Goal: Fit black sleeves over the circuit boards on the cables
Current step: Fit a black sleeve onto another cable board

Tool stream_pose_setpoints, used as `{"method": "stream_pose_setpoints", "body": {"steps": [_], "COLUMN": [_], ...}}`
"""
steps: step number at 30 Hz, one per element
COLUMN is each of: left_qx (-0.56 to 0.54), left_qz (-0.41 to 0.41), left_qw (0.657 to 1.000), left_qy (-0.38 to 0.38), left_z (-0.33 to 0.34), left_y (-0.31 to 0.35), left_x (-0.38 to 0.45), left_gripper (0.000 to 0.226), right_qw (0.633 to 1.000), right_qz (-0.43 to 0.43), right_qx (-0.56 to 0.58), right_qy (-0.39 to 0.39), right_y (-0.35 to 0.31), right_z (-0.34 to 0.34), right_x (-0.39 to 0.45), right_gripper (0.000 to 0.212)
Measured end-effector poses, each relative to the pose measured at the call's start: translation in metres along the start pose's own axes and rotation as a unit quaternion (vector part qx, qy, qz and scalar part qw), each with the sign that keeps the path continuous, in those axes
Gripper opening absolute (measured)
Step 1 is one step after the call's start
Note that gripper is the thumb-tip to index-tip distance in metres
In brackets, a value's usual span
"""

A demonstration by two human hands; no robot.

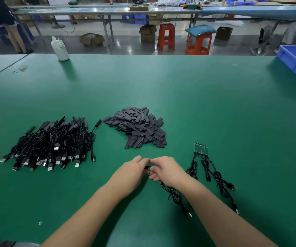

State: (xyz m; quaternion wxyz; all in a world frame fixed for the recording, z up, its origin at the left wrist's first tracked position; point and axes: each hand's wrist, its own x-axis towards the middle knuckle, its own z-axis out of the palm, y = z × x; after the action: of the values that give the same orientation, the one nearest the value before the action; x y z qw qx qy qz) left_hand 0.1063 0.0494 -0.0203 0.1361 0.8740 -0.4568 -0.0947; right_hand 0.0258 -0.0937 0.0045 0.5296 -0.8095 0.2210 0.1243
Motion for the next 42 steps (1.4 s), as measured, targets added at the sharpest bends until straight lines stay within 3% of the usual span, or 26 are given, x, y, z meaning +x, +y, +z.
{"method": "stream_pose_setpoints", "body": {"steps": [3,7,8,10,13,16,18,19,20,21,22,23,26,28,31,37,42], "left_qx": [-0.013,-0.220,-0.289,-0.430,-0.565,-0.632,-0.627,-0.610,-0.580,-0.528,-0.454,-0.371,-0.108,0.053,0.157,0.139,0.104], "left_qz": [0.005,-0.024,-0.066,-0.147,-0.160,-0.174,-0.187,-0.191,-0.199,-0.215,-0.237,-0.259,-0.311,-0.344,-0.380,-0.372,-0.334], "left_qw": [1.000,0.966,0.944,0.888,0.809,0.755,0.756,0.767,0.786,0.815,0.848,0.877,0.921,0.918,0.901,0.908,0.921], "left_qy": [0.019,0.134,0.144,0.077,-0.020,0.005,0.036,0.056,0.080,0.106,0.134,0.163,0.211,0.190,0.142,0.132,0.169], "left_z": [-0.002,-0.011,-0.012,-0.011,0.000,0.004,-0.004,-0.009,-0.016,-0.024,-0.035,-0.045,-0.073,-0.080,-0.077,-0.067,-0.068], "left_y": [-0.002,0.002,0.004,0.011,0.024,0.036,0.037,0.032,0.024,0.012,-0.003,-0.019,-0.071,-0.102,-0.132,-0.136,-0.130], "left_x": [-0.001,0.002,0.003,0.003,-0.002,-0.003,0.000,0.001,0.003,0.006,0.009,0.011,0.015,0.010,0.004,0.007,0.008], "left_gripper": [0.068,0.078,0.073,0.055,0.023,0.013,0.010,0.008,0.006,0.005,0.004,0.005,0.021,0.019,0.023,0.021,0.018], "right_qw": [0.999,0.973,0.956,0.883,0.758,0.722,0.761,0.825,0.902,0.956,0.969,0.955,0.915,0.917,0.939,0.950,0.954], "right_qz": [0.002,0.004,0.002,-0.009,-0.041,-0.054,-0.051,-0.044,-0.042,-0.045,-0.059,-0.072,-0.014,0.080,0.132,0.089,0.077], "right_qx": [0.027,0.229,0.295,0.467,0.649,0.688,0.644,0.558,0.412,0.228,0.054,-0.068,-0.244,-0.275,-0.224,-0.166,-0.134], "right_qy": [-0.019,-0.010,0.012,0.036,0.044,0.053,0.061,0.083,0.122,0.178,0.234,0.278,0.321,0.276,0.225,0.251,0.255], "right_y": [0.000,0.007,0.008,0.007,0.002,-0.005,-0.008,-0.007,-0.005,-0.001,0.006,0.012,0.038,0.052,0.066,0.069,0.067], "right_z": [-0.001,-0.009,-0.011,-0.017,-0.022,-0.020,-0.021,-0.024,-0.030,-0.037,-0.046,-0.057,-0.093,-0.111,-0.125,-0.128,-0.127], "right_x": [-0.002,0.001,0.004,0.011,0.021,0.025,0.027,0.027,0.025,0.024,0.022,0.019,0.013,0.009,0.000,-0.007,-0.006], "right_gripper": [0.034,0.028,0.026,0.025,0.026,0.026,0.027,0.028,0.030,0.030,0.031,0.033,0.039,0.045,0.047,0.036,0.028]}}
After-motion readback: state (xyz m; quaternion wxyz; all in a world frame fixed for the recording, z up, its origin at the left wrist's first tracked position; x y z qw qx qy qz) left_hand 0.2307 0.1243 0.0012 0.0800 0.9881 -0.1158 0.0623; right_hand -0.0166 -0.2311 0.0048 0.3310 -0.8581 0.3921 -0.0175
